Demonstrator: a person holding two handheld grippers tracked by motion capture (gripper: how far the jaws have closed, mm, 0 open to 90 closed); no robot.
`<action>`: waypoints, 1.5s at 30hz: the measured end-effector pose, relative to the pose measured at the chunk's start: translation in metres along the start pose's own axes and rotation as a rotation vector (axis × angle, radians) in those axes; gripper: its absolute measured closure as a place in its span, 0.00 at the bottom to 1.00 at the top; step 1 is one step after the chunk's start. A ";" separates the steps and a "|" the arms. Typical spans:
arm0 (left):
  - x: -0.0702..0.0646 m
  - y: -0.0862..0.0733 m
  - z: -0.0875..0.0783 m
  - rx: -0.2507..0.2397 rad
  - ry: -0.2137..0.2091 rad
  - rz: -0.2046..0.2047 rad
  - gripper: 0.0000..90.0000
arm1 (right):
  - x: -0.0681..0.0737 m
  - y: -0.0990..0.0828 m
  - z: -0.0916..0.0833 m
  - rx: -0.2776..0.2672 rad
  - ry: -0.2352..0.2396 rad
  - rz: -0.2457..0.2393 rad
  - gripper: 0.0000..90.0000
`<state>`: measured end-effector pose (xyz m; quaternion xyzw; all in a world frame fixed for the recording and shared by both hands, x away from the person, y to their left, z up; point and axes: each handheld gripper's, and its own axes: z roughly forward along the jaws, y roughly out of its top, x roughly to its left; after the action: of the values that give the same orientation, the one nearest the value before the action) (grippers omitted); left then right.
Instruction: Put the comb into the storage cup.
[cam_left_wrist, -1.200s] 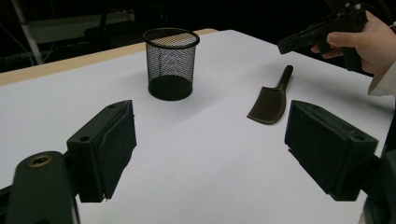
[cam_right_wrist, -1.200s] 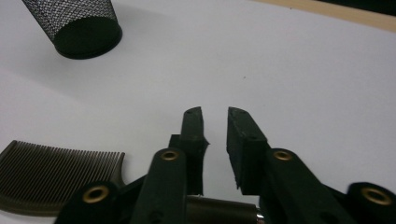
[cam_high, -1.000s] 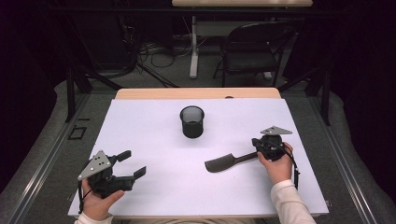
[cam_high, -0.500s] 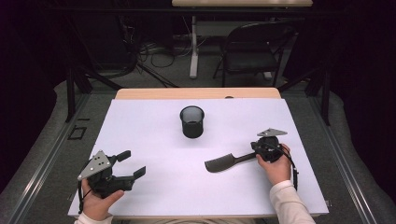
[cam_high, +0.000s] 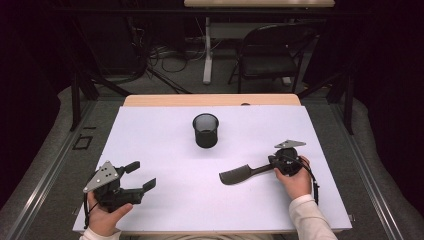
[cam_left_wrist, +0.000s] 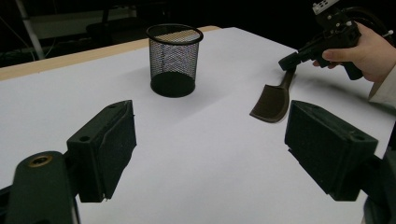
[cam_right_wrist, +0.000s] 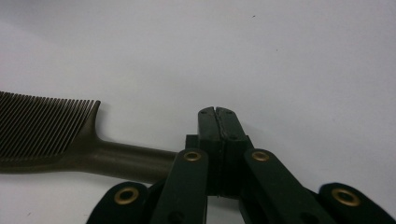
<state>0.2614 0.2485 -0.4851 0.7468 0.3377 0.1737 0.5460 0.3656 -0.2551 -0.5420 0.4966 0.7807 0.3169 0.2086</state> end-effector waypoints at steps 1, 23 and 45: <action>0.000 0.000 0.000 0.000 -0.002 -0.002 0.19 | 0.000 0.000 0.000 0.003 0.005 0.002 1.00; 0.004 0.001 -0.003 -0.002 0.022 -0.020 0.19 | 0.008 -0.005 -0.006 0.052 0.028 -0.012 1.00; 0.006 0.002 -0.006 -0.009 0.033 -0.025 0.19 | 0.023 -0.011 -0.013 0.086 0.052 -0.045 1.00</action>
<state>0.2626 0.2565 -0.4821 0.7371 0.3553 0.1808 0.5457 0.3412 -0.2413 -0.5407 0.4790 0.8098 0.2908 0.1739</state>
